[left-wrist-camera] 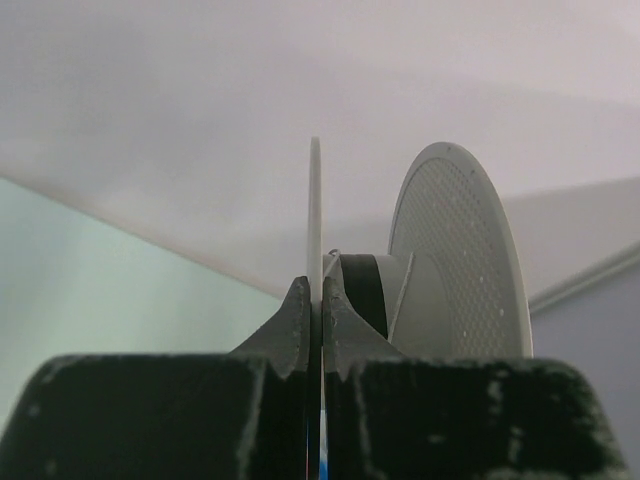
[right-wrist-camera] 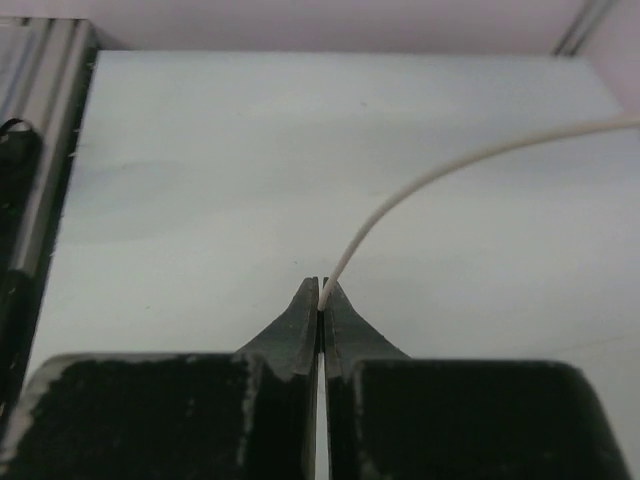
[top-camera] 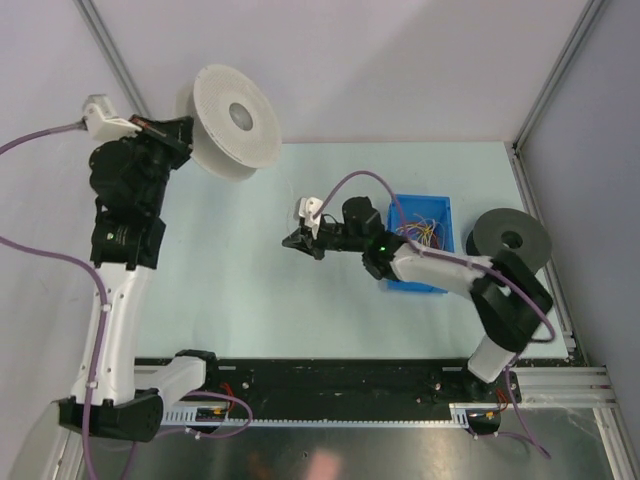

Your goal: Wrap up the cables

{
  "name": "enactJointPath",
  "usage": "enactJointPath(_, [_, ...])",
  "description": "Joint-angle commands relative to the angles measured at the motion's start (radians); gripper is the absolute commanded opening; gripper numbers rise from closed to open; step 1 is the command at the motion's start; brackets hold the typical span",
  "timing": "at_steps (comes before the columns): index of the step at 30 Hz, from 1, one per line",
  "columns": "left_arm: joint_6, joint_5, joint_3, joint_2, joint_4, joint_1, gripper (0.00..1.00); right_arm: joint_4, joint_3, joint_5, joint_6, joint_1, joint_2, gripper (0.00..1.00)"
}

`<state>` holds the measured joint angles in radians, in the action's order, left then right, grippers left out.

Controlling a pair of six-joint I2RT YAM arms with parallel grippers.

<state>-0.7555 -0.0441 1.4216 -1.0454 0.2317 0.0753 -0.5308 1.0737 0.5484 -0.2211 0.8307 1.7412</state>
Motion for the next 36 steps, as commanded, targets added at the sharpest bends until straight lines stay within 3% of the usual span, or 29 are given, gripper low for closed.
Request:
enactJointPath(1, [0.193,-0.170,-0.027,-0.050,-0.021,0.062,0.00,0.343,0.018,0.096,-0.276,0.026,-0.208,0.00])
enactJointPath(6, [0.343,-0.235,-0.105,-0.093,-0.017,0.170,0.00,0.751,0.148,0.106,-0.514,0.038,-0.278,0.00])
enactJointPath(10, [0.419,-0.244,-0.179,-0.109,-0.017,0.224,0.00,0.891,0.213,0.036,-0.677,0.031,-0.314,0.00])
enactJointPath(16, [0.490,-0.269,-0.275,-0.119,-0.017,0.294,0.00,0.908,0.296,0.000,-0.736,-0.003,-0.345,0.00])
enactJointPath(23, [0.558,-0.250,-0.342,-0.126,-0.017,0.347,0.00,0.770,0.343,-0.040,-0.737,-0.009,-0.347,0.00])
enactJointPath(28, [0.653,-0.081,-0.386,-0.093,-0.019,0.357,0.00,0.682,0.414,-0.052,-0.709,-0.064,-0.301,0.00])
enactJointPath(36, [0.831,0.441,-0.477,0.052,-0.034,0.354,0.00,0.685,0.572,0.032,-0.630,-0.210,-0.166,0.00])
